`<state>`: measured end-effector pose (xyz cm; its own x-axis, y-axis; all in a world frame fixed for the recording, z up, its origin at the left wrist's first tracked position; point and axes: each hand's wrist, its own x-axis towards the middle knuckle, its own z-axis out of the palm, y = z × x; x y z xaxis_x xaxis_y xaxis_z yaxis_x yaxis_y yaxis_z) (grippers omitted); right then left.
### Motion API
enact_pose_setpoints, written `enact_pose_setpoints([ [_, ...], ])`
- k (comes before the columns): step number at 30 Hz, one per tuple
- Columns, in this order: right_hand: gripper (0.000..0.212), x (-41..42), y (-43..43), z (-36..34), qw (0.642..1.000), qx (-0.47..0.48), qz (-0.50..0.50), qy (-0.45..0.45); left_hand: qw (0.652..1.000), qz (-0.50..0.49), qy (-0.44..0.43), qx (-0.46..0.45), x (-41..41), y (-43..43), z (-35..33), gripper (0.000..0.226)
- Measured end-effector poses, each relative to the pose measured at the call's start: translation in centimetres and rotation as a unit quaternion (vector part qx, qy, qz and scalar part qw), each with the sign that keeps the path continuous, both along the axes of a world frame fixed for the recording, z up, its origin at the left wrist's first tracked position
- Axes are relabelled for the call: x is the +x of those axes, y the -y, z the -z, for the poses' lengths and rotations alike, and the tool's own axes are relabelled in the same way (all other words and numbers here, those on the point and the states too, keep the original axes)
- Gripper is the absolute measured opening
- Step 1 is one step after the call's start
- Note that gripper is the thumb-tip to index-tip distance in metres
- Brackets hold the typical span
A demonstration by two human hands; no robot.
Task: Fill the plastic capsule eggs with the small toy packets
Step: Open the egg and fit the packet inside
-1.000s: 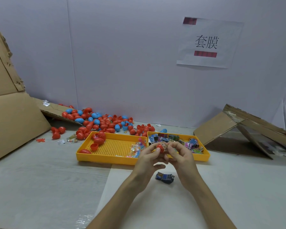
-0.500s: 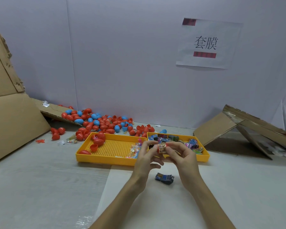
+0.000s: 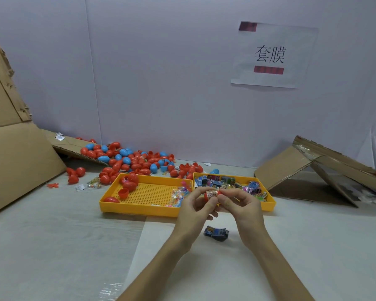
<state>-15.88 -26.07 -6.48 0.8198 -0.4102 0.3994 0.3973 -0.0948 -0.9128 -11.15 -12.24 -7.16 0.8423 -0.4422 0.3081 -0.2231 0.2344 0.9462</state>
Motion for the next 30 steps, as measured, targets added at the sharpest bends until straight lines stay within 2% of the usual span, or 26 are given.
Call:
enact_pose_setpoints([
  [5,0.023,-0.08,0.13,0.11,1.0,-0.008,0.004,0.008,1.0,-0.01,0.016,0.009,0.07,0.0,0.04,0.023],
  [10,0.02,-0.18,0.23,0.19,1.0,-0.014,-0.004,0.016,0.999,-0.017,0.032,0.015,0.22,-0.1,0.02,0.034],
  [13,0.021,-0.11,0.36,0.22,1.0,-0.015,-0.006,0.01,0.999,-0.025,0.045,0.018,0.39,-0.05,0.13,0.023],
  [20,0.02,-0.16,0.34,0.13,1.0,-0.001,-0.017,-0.011,0.997,-0.038,0.054,0.031,0.32,0.01,0.25,0.023],
  [23,0.021,-0.16,0.39,-0.09,0.998,0.051,-0.043,-0.014,0.998,-0.028,0.052,0.03,0.13,0.19,0.47,0.023],
  [25,0.028,-0.15,0.28,-0.19,0.996,0.072,-0.047,-0.028,0.997,-0.028,0.063,0.03,-0.01,0.32,0.53,0.024],
  [28,0.047,0.12,-0.27,0.03,0.996,0.034,-0.043,-0.065,0.992,-0.072,0.092,0.045,0.11,0.23,0.52,0.03],
  [30,0.047,0.18,-0.33,-0.02,0.995,0.056,-0.039,-0.067,0.992,-0.084,0.087,0.038,0.21,0.17,0.42,0.042],
])
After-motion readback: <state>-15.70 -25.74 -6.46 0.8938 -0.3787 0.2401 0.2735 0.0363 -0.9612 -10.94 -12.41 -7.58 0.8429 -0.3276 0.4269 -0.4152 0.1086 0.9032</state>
